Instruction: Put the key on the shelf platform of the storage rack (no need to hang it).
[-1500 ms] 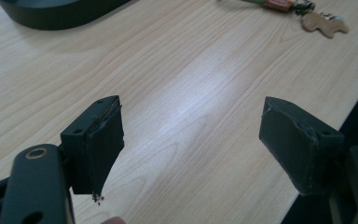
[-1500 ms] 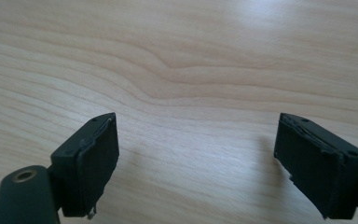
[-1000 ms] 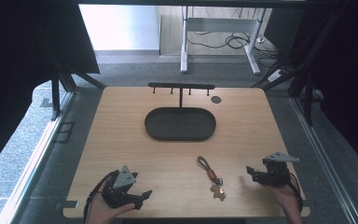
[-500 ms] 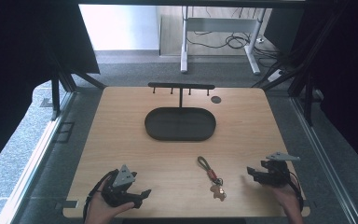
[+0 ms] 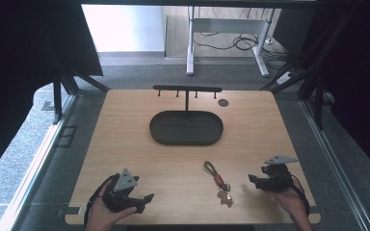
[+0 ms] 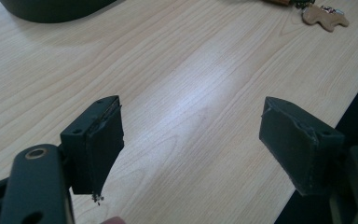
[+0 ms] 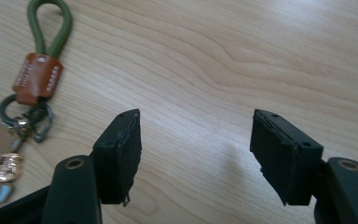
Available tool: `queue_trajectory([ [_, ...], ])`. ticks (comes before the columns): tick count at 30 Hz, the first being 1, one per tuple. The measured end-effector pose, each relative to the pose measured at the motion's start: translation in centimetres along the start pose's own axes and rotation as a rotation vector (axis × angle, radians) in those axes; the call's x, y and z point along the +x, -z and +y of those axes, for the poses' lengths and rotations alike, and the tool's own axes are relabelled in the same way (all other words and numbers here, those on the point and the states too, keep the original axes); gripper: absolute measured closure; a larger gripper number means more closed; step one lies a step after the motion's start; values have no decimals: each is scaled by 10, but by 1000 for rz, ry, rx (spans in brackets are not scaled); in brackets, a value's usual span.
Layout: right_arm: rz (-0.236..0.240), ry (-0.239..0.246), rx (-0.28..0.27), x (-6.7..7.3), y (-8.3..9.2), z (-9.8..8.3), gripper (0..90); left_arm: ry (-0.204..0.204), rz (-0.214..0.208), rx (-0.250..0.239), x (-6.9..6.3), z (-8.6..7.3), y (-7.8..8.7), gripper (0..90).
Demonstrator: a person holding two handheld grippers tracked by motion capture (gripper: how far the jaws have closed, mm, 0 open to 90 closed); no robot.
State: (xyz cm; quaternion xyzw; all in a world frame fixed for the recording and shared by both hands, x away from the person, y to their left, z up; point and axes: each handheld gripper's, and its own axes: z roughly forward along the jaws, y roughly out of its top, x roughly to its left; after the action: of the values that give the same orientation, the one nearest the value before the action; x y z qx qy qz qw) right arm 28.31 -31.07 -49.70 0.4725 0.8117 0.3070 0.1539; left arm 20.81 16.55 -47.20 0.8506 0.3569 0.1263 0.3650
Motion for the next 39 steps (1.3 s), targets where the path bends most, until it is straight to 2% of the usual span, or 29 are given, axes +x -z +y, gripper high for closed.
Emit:
queue_trajectory([
  [3,9,21,14,5,1,6,356,-20,-15,3,-4,2,0,221],
  [4,3,50,32,11,3,12,358,-31,-22,1,-7,3,0,220],
  [10,25,112,46,27,9,32,379,-27,-21,-4,-6,4,3,220],
  [20,68,169,102,47,-4,50,385,1,-7,-20,0,2,9,221],
  [24,78,185,100,52,-4,56,385,0,-8,-20,0,2,9,221],
  [29,91,207,122,60,-6,63,385,-9,-17,-11,-2,2,6,221],
  [39,109,237,156,73,-18,66,381,-13,-20,-2,-3,3,2,221],
])
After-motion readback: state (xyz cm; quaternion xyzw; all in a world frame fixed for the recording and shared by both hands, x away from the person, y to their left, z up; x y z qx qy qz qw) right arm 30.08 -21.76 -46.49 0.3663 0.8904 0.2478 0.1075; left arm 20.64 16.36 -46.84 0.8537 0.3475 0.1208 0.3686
